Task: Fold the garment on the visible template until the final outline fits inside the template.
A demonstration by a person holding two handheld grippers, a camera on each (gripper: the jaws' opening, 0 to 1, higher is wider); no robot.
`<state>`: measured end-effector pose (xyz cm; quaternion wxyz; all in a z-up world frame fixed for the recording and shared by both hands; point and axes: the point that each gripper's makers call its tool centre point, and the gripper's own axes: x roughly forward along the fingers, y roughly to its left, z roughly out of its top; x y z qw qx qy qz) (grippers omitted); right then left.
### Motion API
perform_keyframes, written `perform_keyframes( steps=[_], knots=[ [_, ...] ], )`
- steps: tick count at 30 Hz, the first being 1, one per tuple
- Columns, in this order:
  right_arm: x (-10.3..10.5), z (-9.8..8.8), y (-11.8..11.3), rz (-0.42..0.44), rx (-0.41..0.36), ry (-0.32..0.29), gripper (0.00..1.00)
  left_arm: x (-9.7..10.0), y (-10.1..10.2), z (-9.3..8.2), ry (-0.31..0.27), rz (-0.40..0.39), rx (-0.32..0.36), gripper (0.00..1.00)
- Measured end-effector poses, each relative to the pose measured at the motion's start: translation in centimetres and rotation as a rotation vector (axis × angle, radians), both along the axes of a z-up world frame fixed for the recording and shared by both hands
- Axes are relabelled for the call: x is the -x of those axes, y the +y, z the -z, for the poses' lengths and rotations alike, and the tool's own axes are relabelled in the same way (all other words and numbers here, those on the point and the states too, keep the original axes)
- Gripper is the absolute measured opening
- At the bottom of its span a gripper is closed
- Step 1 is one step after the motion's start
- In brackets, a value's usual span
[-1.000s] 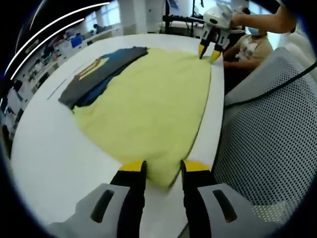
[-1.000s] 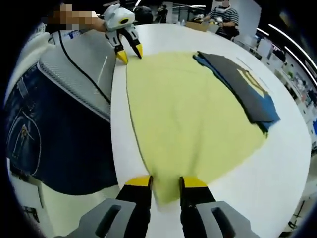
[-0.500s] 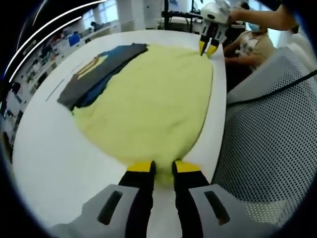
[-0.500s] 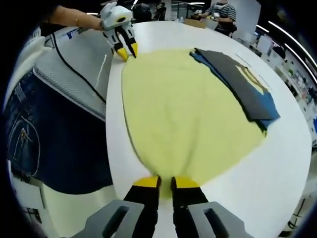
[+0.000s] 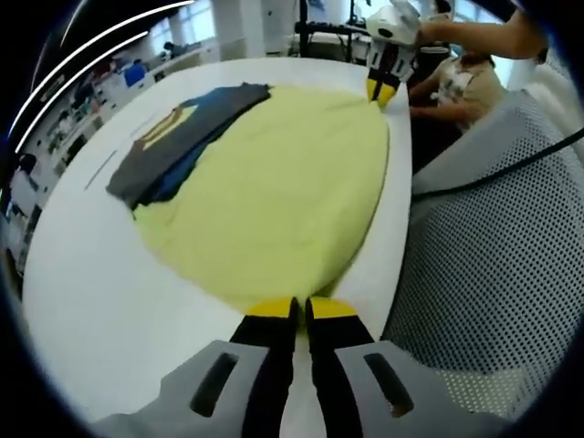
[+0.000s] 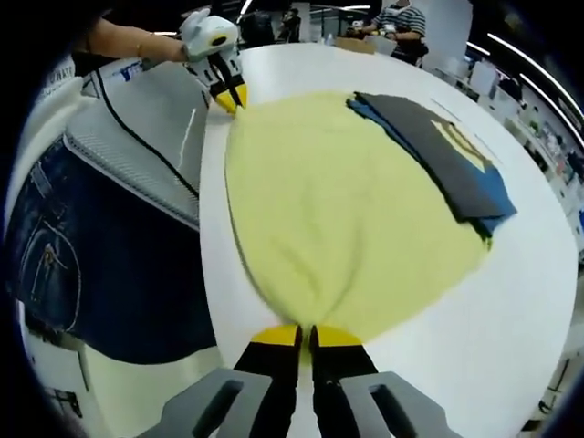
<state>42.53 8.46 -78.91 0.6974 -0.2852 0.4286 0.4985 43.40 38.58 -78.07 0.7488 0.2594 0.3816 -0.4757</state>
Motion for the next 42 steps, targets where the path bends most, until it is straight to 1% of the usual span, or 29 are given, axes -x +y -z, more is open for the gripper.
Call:
perform_keyframes(
  steps=[7,12,18,23,29,35,37,42],
  knots=[
    [0.5,-1.1,0.2,0.000,-0.027,-0.001,0.00,0.1,0.2,-0.9,0.001,-0.010,0.014,0.02],
    [0.9,-2.6,0.3,0.004,-0.051,0.004,0.00,0.4,0.3,-1.7,0.010,-0.010,0.024,0.02],
    [1.7,-3.9,0.5,-0.008,-0.079,0.020,0.00,0.9,0.5,-2.6,0.026,0.002,0.021,0.02],
    [2.2,-4.6,0.5,-0.019,-0.080,0.027,0.00,1.6,0.5,-3.5,0.043,0.010,0.034,0.02],
    [2.8,-5.5,0.5,-0.039,-0.078,0.033,0.00,2.4,0.5,-4.2,0.057,0.041,0.021,0.02],
    [3.0,-6.2,0.5,-0.054,-0.078,0.035,0.00,2.5,0.5,-5.4,0.071,0.031,0.034,0.02],
    [3.0,-6.5,0.5,-0.065,-0.073,0.025,0.00,2.5,0.5,-5.8,0.078,0.026,0.035,0.02],
    [3.0,-7.4,0.5,-0.078,-0.078,0.020,0.00,3.0,0.6,-6.1,0.099,0.039,0.018,0.02]
  ],
)
